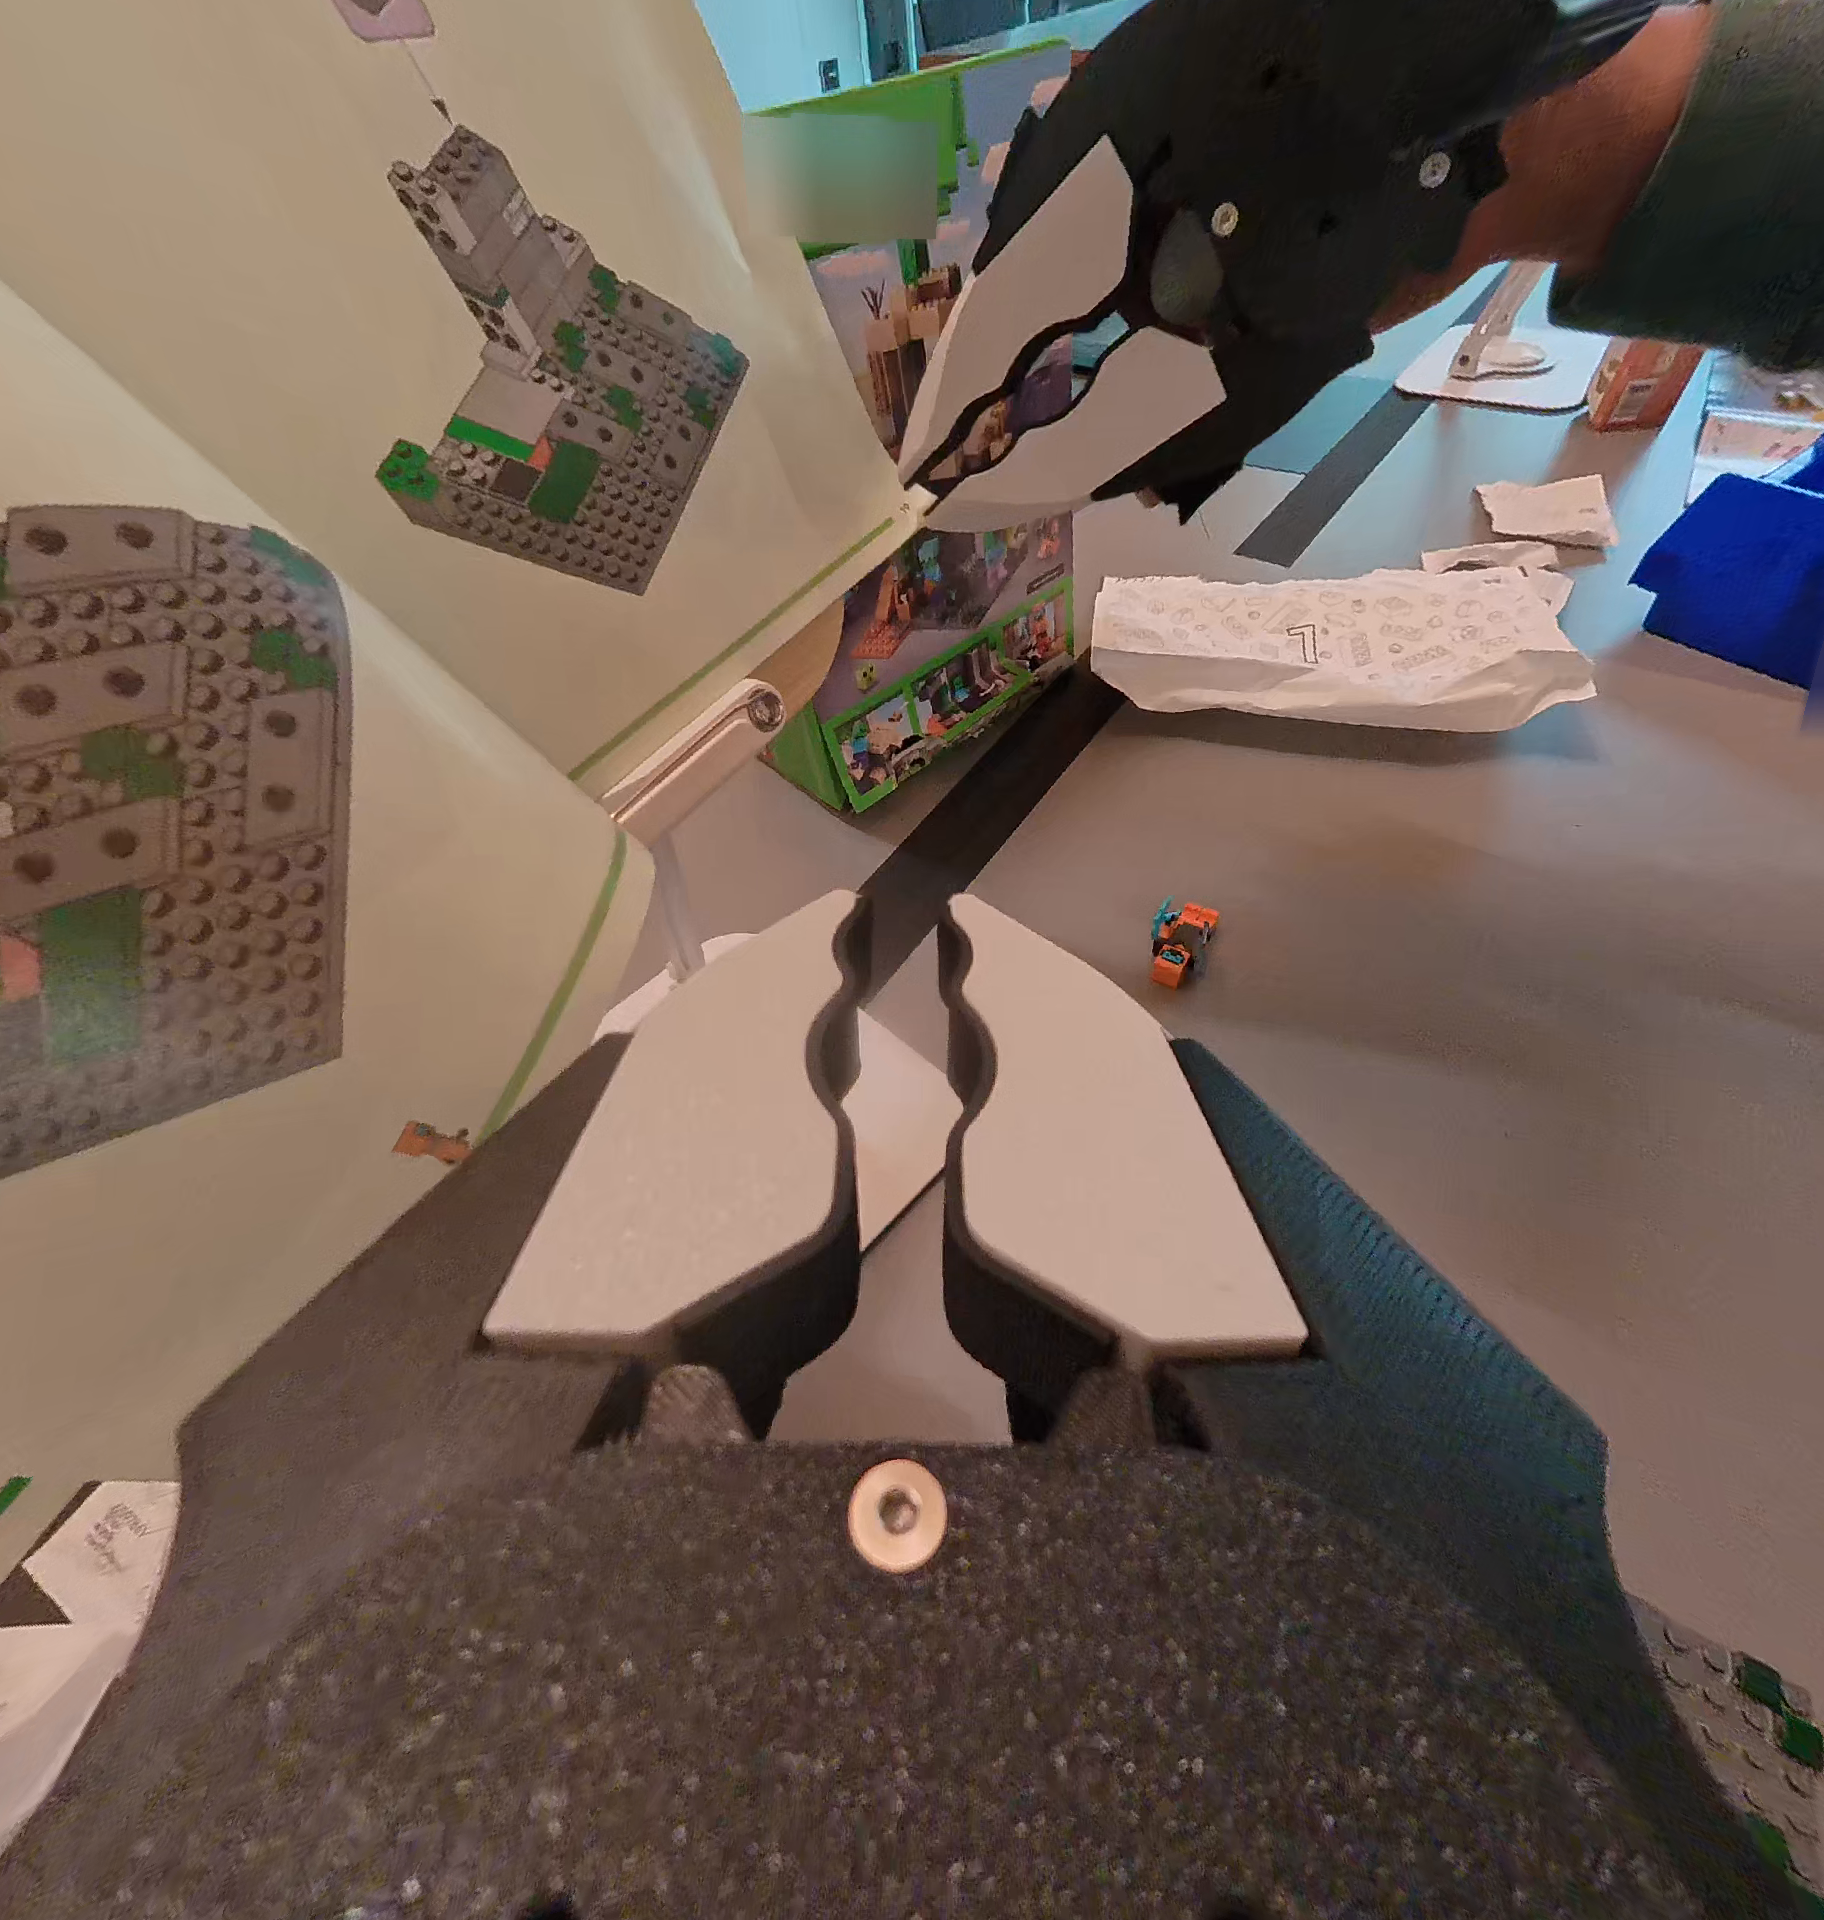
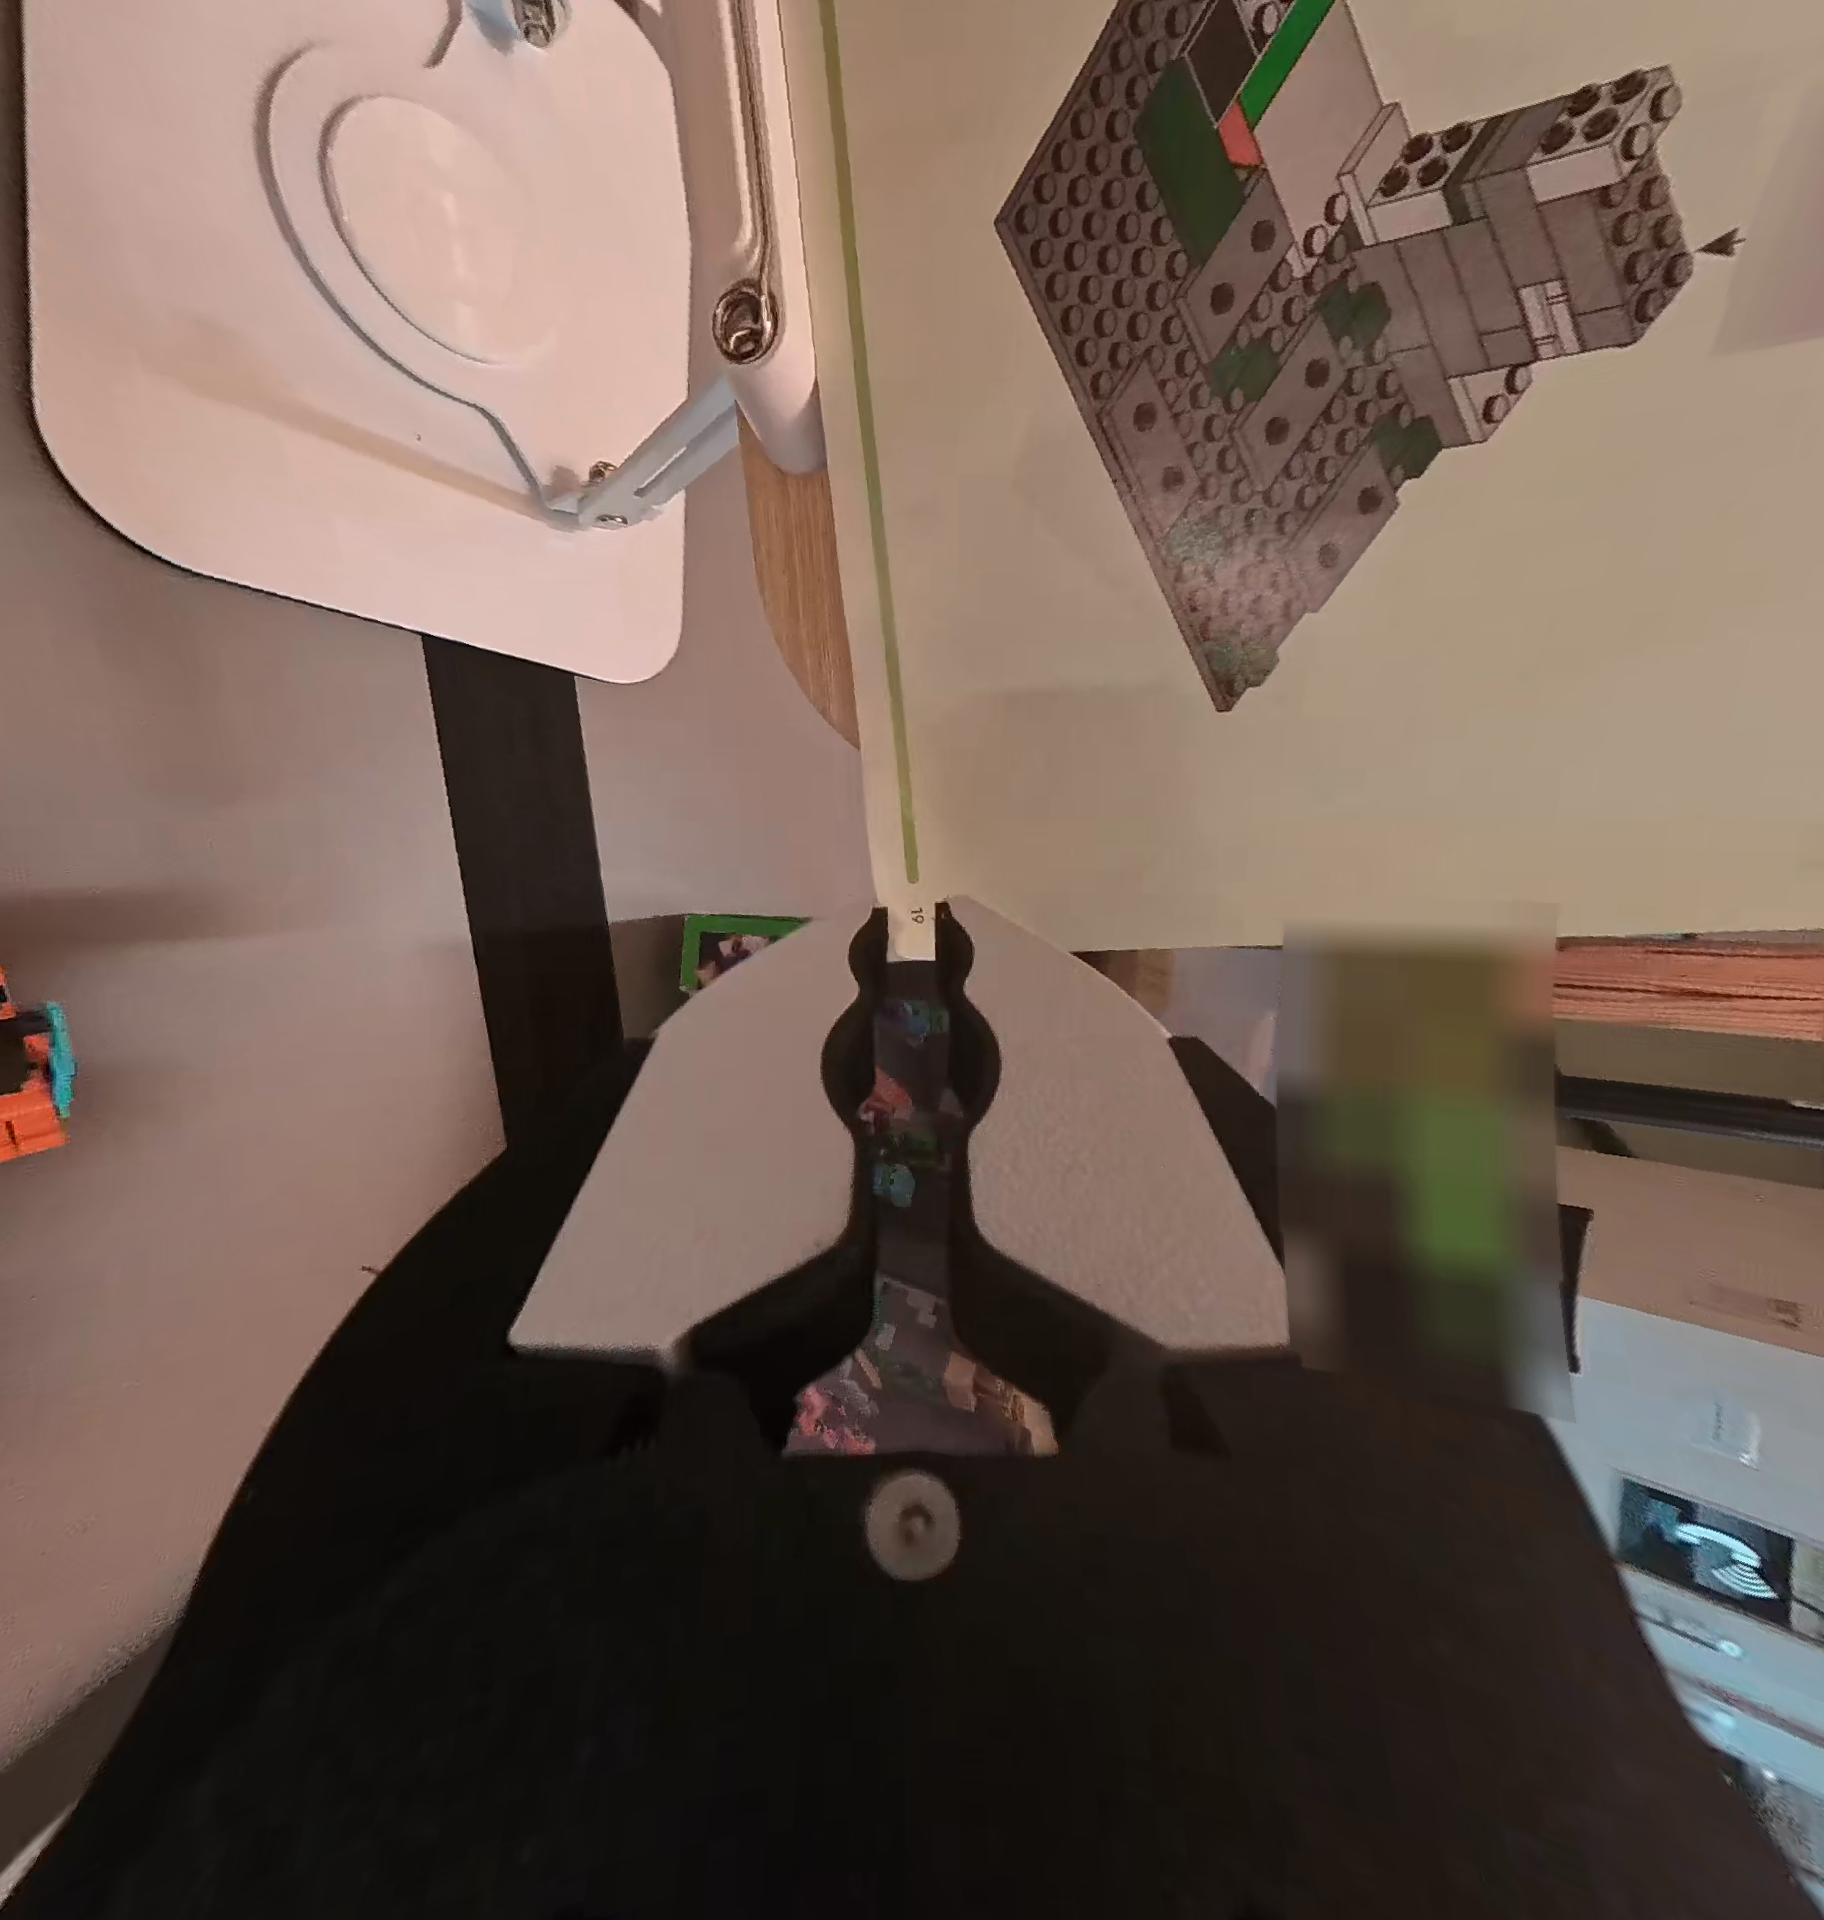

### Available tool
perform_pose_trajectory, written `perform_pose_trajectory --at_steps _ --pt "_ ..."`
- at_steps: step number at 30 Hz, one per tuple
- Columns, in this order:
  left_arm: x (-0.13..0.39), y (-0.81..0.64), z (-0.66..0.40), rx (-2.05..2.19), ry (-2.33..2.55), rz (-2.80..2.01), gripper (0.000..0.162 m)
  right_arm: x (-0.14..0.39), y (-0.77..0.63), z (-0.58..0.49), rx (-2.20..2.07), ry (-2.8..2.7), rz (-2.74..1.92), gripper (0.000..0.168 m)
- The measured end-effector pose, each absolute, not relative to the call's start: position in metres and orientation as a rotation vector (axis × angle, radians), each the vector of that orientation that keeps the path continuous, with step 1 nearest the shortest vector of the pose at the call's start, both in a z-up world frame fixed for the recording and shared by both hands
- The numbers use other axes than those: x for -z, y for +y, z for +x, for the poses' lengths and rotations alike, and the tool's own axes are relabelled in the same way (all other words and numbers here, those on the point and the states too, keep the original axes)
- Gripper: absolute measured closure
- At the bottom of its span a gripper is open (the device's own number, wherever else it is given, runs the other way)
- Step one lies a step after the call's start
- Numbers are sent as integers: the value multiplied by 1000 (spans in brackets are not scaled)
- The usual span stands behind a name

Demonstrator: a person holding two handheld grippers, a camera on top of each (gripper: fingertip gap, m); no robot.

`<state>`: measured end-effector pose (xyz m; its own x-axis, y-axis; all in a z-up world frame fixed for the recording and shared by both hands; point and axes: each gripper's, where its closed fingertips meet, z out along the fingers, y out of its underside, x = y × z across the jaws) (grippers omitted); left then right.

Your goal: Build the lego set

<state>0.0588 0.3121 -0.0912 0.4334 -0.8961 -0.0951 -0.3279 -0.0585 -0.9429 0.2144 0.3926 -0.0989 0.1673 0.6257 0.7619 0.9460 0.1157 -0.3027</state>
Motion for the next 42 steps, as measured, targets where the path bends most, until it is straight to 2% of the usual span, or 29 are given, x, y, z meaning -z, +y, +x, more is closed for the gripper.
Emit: perform_pose_trajectory --at_steps 11,18,21,25,35,38,41,42 --pt "96 311 58 683 1094 -1627 151 90 394 214 409 -1511 -1652 161" --pt "98 310 57 683 1096 -1629 151 102 394 216 462 -1551 -1638 160" --pt "98 310 55 684 1093 -1631 151 103 396 217 536 -1578 -1591 168" --pt "98 310 54 683 1093 -1633 151 104 396 217 575 -1602 -1575 168" --pt "95 307 54 700 1083 -1626 151 54 380 194 364 -1498 -1640 168" --pt "94 304 57 709 1084 -1617 151 49 376 195 431 -1523 -1606 168" --pt "95 301 58 713 1089 -1616 151 70 376 207 594 -1611 -1558 168" --pt "96 301 58 711 1092 -1616 151 79 376 209 622 -1635 -1547 147"
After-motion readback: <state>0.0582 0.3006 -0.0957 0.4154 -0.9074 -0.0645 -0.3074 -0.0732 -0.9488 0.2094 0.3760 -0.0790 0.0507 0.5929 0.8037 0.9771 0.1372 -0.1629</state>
